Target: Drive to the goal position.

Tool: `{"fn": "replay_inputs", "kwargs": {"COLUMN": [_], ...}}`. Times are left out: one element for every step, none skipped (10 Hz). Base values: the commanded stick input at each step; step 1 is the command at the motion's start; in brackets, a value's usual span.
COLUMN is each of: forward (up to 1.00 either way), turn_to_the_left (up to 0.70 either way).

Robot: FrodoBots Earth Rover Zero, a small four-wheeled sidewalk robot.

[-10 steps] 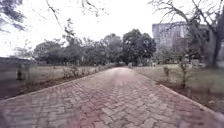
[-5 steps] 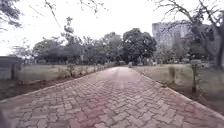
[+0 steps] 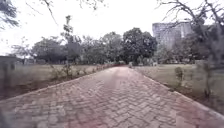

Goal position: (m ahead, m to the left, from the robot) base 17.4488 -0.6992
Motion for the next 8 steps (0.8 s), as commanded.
{"fn": "replay_inputs", "kwargs": {"forward": [0.7, 0.7, 0.7, 0.7, 0.7, 0.7, 0.7, 0.7], "turn_to_the_left": [0.0, 0.0, 0.0, 0.0, 0.0, 0.0, 0.0, 0.0]}}
